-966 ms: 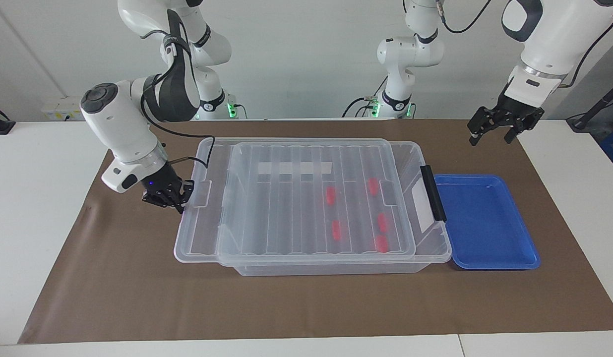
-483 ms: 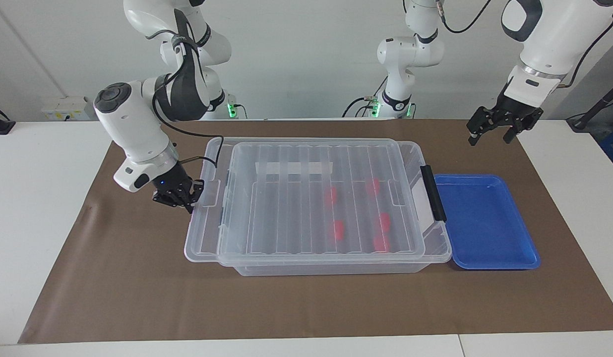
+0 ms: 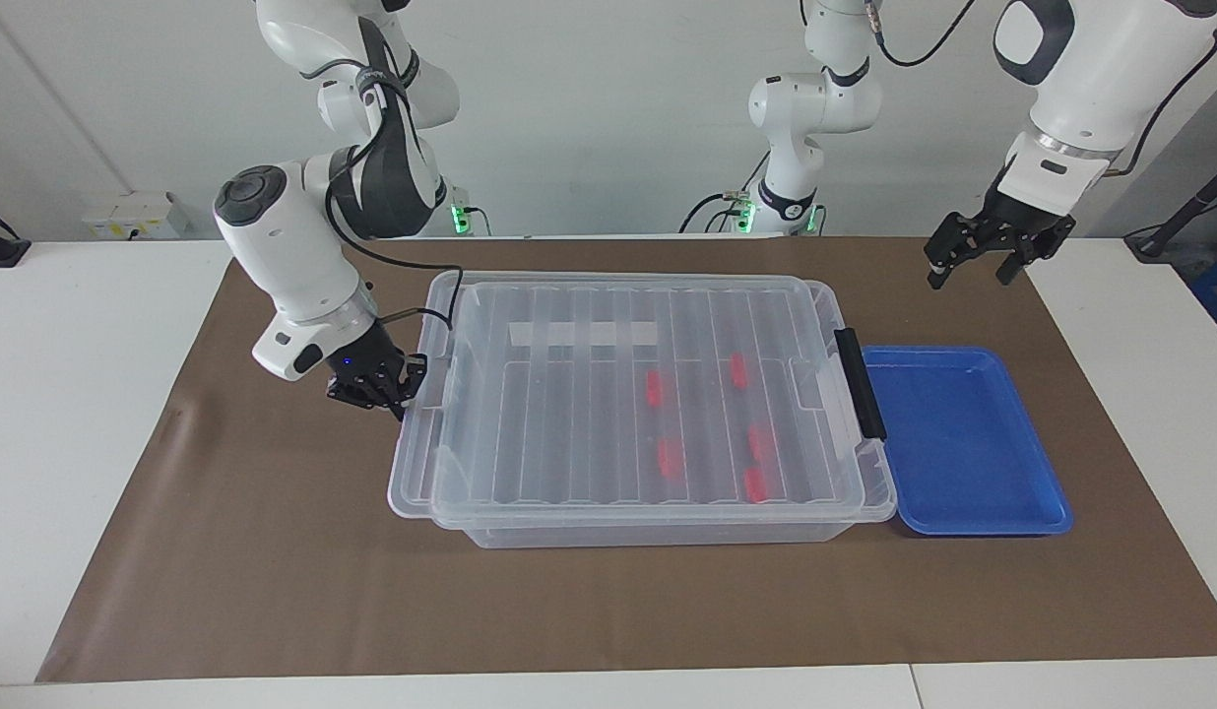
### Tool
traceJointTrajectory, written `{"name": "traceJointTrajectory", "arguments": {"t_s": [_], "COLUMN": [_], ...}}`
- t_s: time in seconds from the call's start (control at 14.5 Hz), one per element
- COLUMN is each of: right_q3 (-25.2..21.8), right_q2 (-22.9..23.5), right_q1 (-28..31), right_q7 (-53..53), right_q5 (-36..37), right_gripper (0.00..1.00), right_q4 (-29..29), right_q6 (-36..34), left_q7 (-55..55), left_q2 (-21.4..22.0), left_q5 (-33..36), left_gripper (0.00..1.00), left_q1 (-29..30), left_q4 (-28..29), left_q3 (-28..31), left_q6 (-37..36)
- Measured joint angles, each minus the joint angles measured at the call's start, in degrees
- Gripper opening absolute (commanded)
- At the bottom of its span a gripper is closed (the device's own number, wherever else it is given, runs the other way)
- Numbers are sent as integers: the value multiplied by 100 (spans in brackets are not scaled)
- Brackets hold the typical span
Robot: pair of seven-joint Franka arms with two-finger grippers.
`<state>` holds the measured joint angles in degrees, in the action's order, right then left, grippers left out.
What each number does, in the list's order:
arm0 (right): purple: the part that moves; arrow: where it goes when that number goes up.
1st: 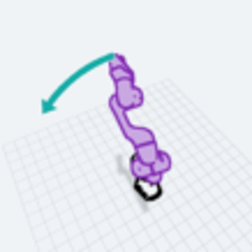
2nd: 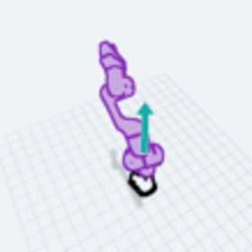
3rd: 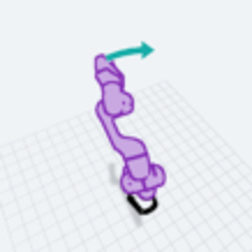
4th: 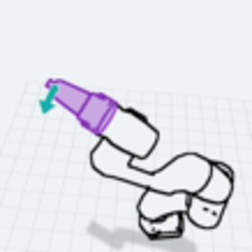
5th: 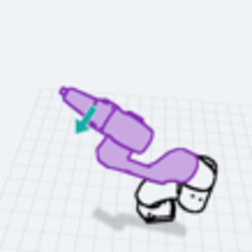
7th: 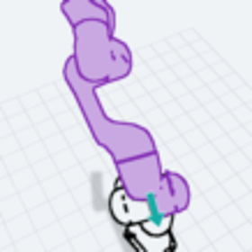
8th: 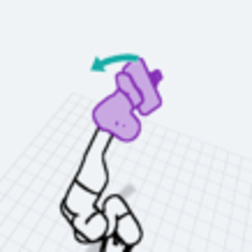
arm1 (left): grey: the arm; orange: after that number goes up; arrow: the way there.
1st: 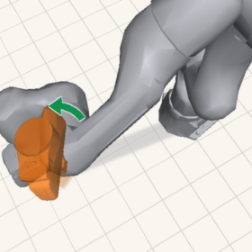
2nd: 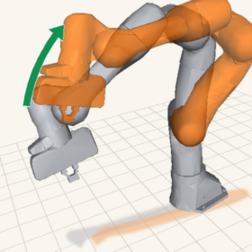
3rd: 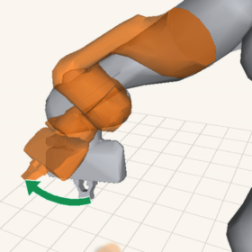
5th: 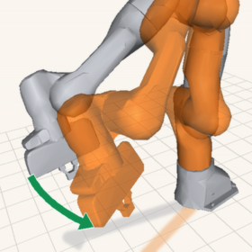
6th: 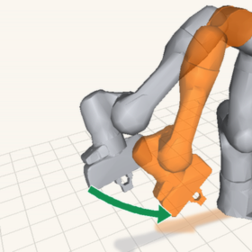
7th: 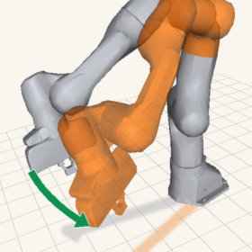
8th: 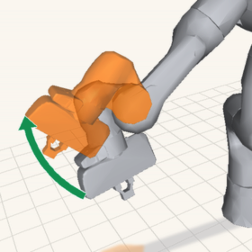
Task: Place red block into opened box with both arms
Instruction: 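Slide the clear lid back over the box with the right gripper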
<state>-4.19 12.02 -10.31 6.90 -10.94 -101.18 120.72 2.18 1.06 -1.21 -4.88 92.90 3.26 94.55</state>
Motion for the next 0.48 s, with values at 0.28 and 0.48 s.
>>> {"name": "traceJointTrajectory", "arguments": {"t_s": [0.28, 0.48], "right_q3": [0, 5], "right_q2": [0, 0], "right_q1": [-8, -96], "right_q7": [0, 0], "right_q5": [-3, -205], "right_gripper": [0, 0], "right_q4": [0, -22], "right_q6": [1, 1], "left_q7": [0, 0], "left_q2": [50, 63], "left_q5": [0, 0], "left_gripper": [100, 100], "left_q1": [0, 0], "left_q4": [65, 81], "left_q3": [-1, 0], "left_q6": [-13, -22]}}
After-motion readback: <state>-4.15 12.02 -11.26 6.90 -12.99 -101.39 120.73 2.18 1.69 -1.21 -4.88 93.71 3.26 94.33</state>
